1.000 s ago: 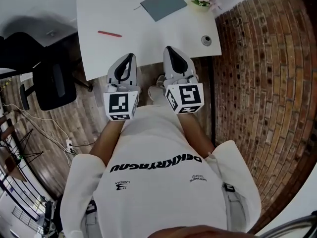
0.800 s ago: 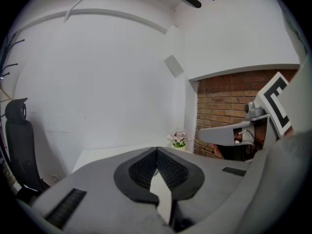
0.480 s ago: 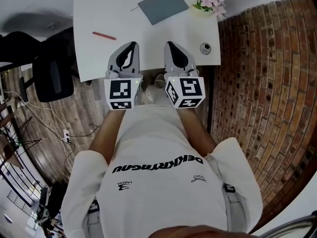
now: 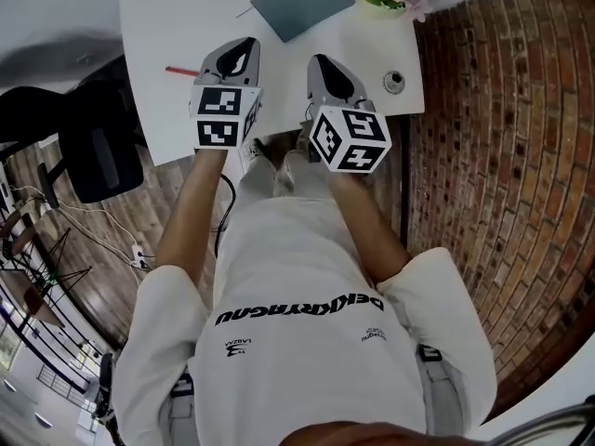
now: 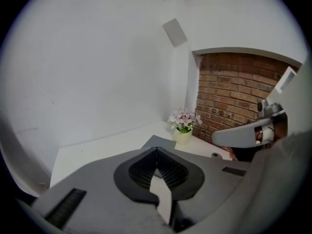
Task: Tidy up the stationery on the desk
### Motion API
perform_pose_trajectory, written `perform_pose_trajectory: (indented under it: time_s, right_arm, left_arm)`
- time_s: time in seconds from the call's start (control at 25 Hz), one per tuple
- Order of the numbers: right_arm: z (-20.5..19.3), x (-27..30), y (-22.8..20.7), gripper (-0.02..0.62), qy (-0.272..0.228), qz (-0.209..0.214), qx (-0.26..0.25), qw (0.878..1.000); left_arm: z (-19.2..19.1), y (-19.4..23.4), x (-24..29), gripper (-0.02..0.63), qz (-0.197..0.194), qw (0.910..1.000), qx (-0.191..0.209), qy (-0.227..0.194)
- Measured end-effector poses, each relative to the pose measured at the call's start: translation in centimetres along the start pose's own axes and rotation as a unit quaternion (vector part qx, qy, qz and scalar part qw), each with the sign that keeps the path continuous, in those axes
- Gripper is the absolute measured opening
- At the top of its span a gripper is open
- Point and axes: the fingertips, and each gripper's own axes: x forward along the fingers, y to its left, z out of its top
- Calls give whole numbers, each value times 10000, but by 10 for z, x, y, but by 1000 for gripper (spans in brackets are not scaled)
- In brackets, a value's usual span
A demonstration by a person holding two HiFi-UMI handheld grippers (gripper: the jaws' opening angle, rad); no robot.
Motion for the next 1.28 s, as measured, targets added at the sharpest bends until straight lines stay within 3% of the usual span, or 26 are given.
perform_pose_trajectory:
  time_s: [0.12, 0.24, 0.68, 0.96, 1.28]
  right_arm:
    - [-5, 16, -6, 28, 52, -112, 123, 9998]
    - [-10, 35, -14, 48, 118, -238, 235, 9994]
    - [-34, 104, -63, 95, 321, -868, 989, 9908]
    - [-56, 136, -93, 110, 471, -1174, 1496, 9806]
    - [-70, 163, -122, 142, 661, -1396, 1830, 9709]
  left_arm:
    - [-3, 10, 21, 2, -140, 9998, 5, 173]
    - [-5, 17, 42, 46, -376, 9987, -44, 354]
    - [-3, 49, 132, 83, -863, 9926, 324, 793]
    - [-15, 54, 187, 97, -1253, 9825, 600, 1237]
    - [-22, 56, 238, 115, -1481, 9758, 673, 1464]
